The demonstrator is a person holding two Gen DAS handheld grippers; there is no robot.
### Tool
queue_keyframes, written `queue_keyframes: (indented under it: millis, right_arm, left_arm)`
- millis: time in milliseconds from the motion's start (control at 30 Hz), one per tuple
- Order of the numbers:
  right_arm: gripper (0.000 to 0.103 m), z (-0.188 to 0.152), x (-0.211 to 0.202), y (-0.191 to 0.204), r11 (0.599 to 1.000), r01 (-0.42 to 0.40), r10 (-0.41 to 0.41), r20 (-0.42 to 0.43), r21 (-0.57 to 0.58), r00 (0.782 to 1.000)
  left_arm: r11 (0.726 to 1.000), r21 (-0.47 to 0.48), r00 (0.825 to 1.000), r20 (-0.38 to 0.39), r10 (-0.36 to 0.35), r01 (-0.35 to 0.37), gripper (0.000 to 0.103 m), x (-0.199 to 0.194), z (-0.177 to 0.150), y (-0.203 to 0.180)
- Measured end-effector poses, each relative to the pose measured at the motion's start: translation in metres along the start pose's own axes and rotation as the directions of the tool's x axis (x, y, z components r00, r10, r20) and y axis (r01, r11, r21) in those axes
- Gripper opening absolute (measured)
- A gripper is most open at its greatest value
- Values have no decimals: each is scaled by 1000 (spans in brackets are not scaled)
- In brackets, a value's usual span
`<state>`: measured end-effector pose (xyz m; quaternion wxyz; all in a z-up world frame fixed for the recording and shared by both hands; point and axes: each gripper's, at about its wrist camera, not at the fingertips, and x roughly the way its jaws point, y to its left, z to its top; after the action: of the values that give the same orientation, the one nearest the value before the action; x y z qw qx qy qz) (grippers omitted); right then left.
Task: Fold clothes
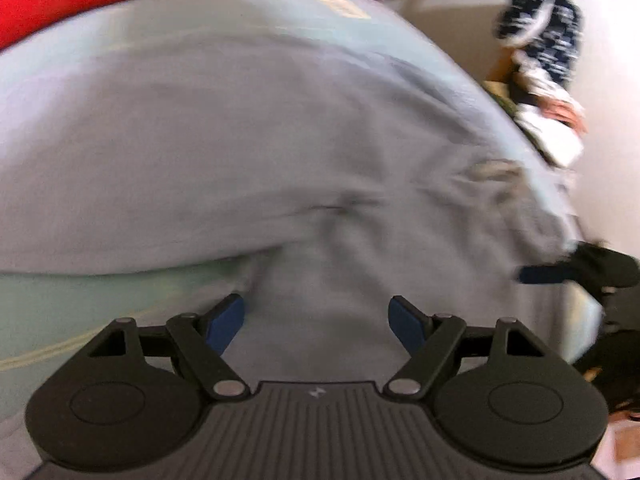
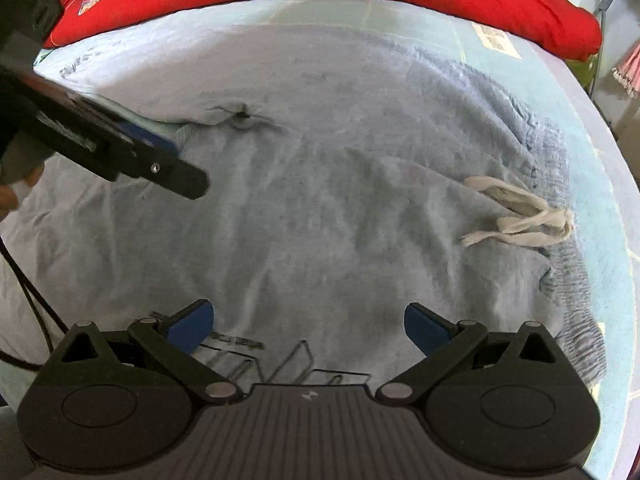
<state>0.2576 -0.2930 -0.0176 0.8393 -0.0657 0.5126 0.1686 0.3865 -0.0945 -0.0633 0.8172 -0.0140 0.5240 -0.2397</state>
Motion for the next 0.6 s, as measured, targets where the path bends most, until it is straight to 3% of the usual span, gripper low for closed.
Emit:
queue_keyframes:
  millis: [133, 333, 467, 600]
  right_arm:
    - [103, -3, 8, -3, 1000, -1, 2, -17, 9, 1000]
    - [103, 2, 8, 8, 999, 31, -31, -1, 17, 1000]
    - [103, 8, 10, 16, 999, 42, -41, -17, 19, 999]
    - [103, 15, 7, 24, 997, 72, -71, -19, 25, 997]
  left_arm:
    - [995, -96, 1000, 18, 22, -20, 79, -21, -7, 25]
    - [992, -83, 995, 16, -98, 99, 80, -27, -20, 21]
    - [997, -72, 1000, 0, 3, -3, 79, -26, -36, 32]
    - [991, -135, 1000, 7, 5, -4, 80, -50, -43, 59]
